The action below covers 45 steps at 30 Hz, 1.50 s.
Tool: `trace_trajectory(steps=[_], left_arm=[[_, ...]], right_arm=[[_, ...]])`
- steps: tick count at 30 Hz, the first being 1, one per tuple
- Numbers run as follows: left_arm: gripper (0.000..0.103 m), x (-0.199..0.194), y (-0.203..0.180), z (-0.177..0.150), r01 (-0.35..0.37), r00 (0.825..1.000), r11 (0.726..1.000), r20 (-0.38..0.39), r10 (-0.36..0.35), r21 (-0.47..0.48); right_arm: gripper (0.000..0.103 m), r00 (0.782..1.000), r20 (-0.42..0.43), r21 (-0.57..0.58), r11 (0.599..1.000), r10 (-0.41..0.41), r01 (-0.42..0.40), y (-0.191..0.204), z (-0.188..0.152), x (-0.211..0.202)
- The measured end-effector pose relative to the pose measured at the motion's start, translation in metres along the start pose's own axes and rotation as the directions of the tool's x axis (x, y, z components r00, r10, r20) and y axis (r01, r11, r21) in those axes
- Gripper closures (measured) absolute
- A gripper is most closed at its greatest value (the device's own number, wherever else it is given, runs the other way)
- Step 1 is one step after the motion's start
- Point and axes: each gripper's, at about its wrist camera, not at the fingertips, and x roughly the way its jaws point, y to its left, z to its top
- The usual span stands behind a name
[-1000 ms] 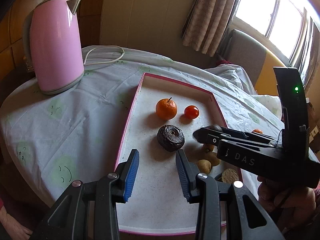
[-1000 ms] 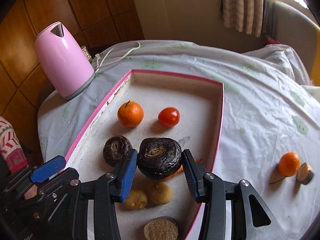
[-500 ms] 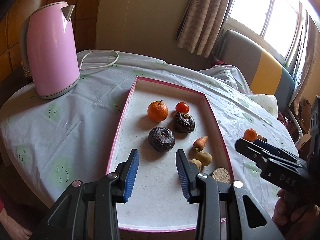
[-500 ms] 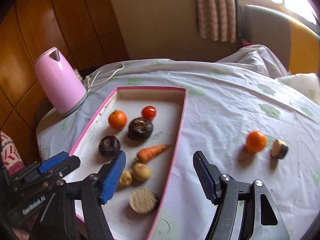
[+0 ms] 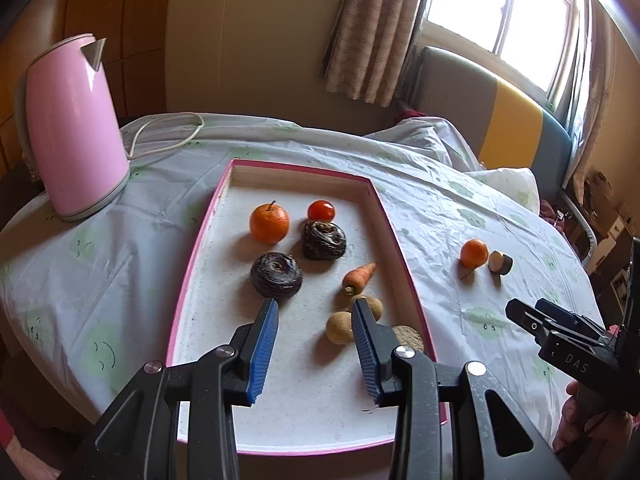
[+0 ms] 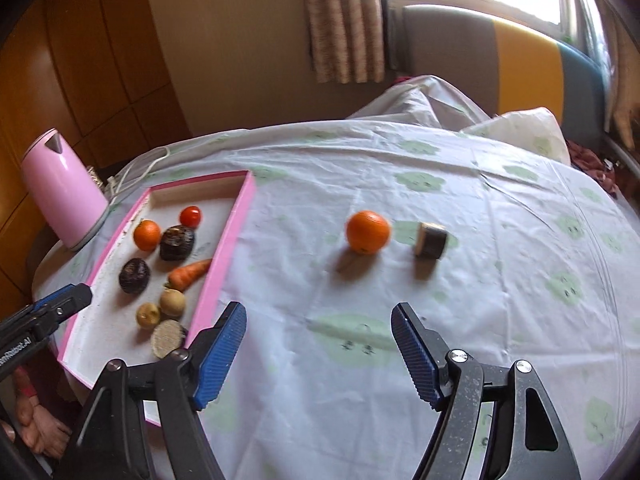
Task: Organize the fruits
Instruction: 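Move the left tool to the second mandarin orange and grasp it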
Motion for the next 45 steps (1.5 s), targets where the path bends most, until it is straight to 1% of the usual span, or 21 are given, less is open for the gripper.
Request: trace_trajectory(steps=[5,12,18,25,32,34,35,37,39,41,42,44,45], left_arm=[[0.065,0.001,-0.015,-0.002,0.012,1.0,0.999,-0.009,-0.012,0.044],[0.065,0.007,-0.038,0.0,0.035,0.999,0.994,-0.025,-0.032,0.1],[0.065,0.015,-0.06,0.002,0.072,0.997,0.987,-0.05,-0.066,0.14],[0.065,0.031,-0.087,0.009,0.122,0.99,0.976,-0.094,-0.107,0.178],[0.065,0.054,-0.109,0.028,0.173,0.979,0.971,-0.14,-0.151,0.164],[0.065,0.06,-0.12,0.033,0.203,0.973,0.962,-0.144,-0.179,0.18],[0.065,0.065,-0.127,0.035,0.207,0.972,0.959,-0.151,-0.18,0.191],[0.065,0.077,-0.14,0.039,0.237,0.963,0.951,-0.178,-0.203,0.199],[0.065,0.09,-0.153,0.041,0.249,0.957,0.947,-0.204,-0.208,0.202],[0.064,0.101,-0.166,0.043,0.27,0.951,0.939,-0.213,-0.225,0.214],[0.064,0.107,-0.172,0.044,0.263,0.952,0.94,-0.215,-0.217,0.216],[0.063,0.119,-0.182,0.046,0.265,0.949,0.939,-0.23,-0.214,0.22],[0.063,0.125,-0.186,0.047,0.254,0.951,0.94,-0.236,-0.201,0.225]], right_arm=[[0.027,0.999,-0.007,0.044,0.998,-0.047,0.047,-0.022,-0.01,0.0],[0.027,0.994,0.026,0.064,0.992,-0.107,0.105,-0.041,-0.016,-0.007],[0.027,0.991,0.026,0.107,0.986,-0.131,0.128,-0.06,-0.018,-0.008],[0.027,0.989,-0.001,0.143,0.978,-0.151,0.149,-0.078,-0.023,-0.005],[0.027,0.989,-0.005,0.144,0.979,-0.146,0.145,-0.083,-0.021,0.0],[0.027,0.989,-0.01,0.14,0.979,-0.146,0.146,-0.084,-0.023,0.002],[0.027,0.989,-0.012,0.14,0.979,-0.146,0.146,-0.085,-0.023,0.002],[0.028,0.989,-0.014,0.143,0.979,-0.146,0.146,-0.087,-0.024,0.003],[0.028,0.989,-0.014,0.146,0.978,-0.15,0.15,-0.09,-0.024,0.003],[0.028,0.989,-0.021,0.156,0.977,-0.145,0.147,-0.093,-0.025,0.004],[0.027,0.989,-0.024,0.161,0.976,-0.145,0.146,-0.095,-0.025,0.004],[0.027,0.989,-0.026,0.163,0.975,-0.147,0.149,-0.099,-0.026,0.004],[0.027,0.989,-0.027,0.166,0.974,-0.149,0.151,-0.101,-0.025,0.004]])
